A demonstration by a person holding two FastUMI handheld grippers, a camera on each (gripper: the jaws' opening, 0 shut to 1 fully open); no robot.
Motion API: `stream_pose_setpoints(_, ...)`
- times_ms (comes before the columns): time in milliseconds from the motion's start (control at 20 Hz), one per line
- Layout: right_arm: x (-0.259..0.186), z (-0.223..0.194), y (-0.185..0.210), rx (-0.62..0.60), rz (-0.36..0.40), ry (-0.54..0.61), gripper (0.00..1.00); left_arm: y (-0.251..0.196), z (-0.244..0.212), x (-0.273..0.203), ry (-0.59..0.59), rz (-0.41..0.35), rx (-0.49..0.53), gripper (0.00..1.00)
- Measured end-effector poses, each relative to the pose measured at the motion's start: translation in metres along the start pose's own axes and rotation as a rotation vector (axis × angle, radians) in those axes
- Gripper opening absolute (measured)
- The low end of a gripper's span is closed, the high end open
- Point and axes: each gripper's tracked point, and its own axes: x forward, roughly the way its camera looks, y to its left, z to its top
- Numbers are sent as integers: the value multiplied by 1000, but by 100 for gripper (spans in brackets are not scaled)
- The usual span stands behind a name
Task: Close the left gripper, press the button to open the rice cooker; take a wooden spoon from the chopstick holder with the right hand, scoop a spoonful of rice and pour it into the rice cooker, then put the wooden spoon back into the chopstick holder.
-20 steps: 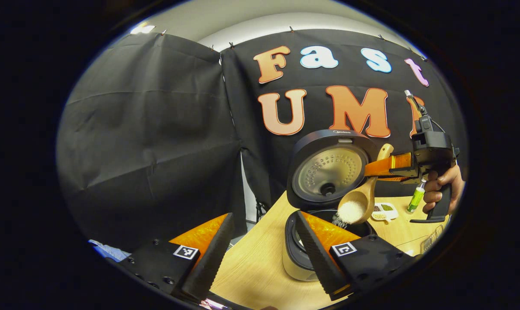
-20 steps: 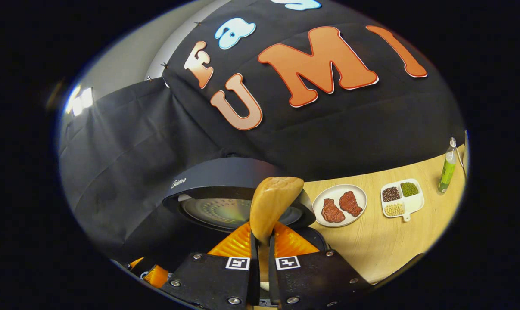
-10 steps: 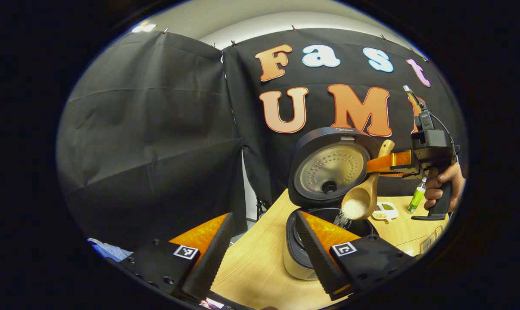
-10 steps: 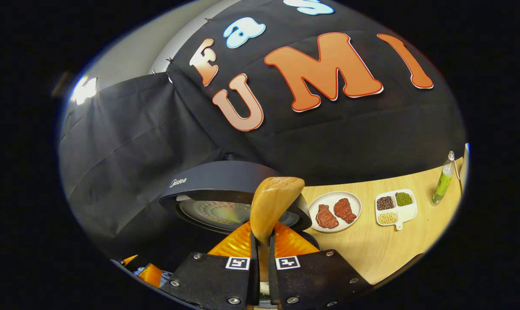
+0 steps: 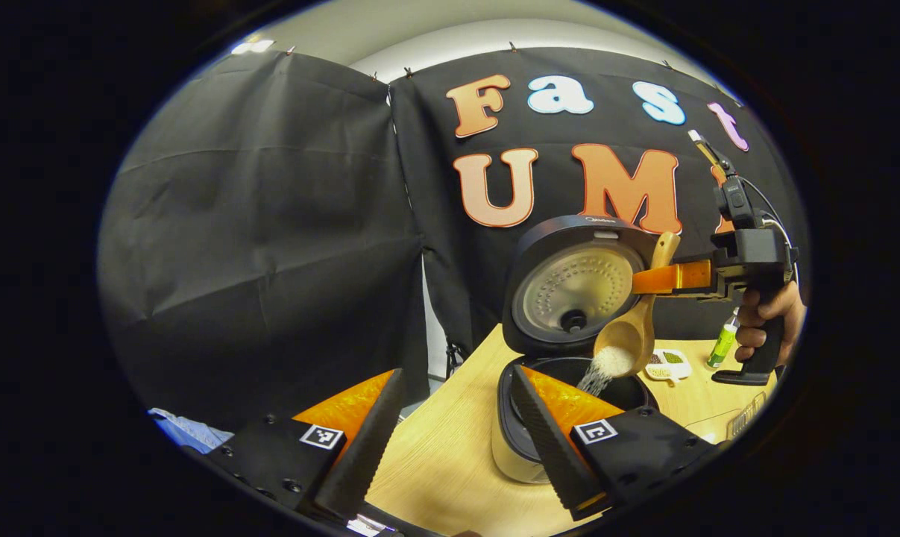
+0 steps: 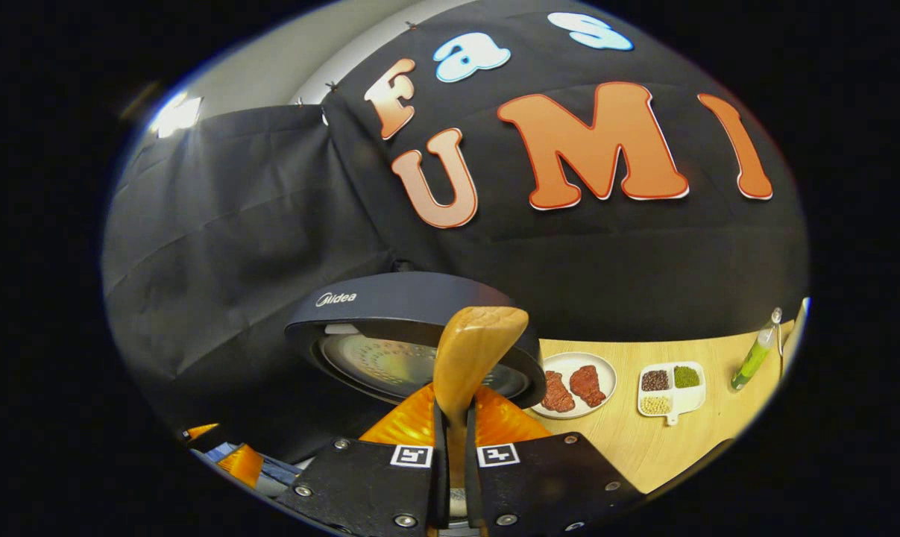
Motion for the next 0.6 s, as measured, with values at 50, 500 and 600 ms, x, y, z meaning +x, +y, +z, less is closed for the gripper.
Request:
stream_pose_setpoints(50, 0, 1, 2, -26, 1, -6, 7, 0, -1, 0, 2, 2, -1, 96)
stream_pose_setpoints(500, 3, -4, 19, -119, 20, -12, 8, 3, -4, 0, 5, 17, -5, 96)
stream_pose_setpoints(600, 3, -4, 22, -138, 22, -15, 8, 4, -4, 0, 2, 18, -7, 96)
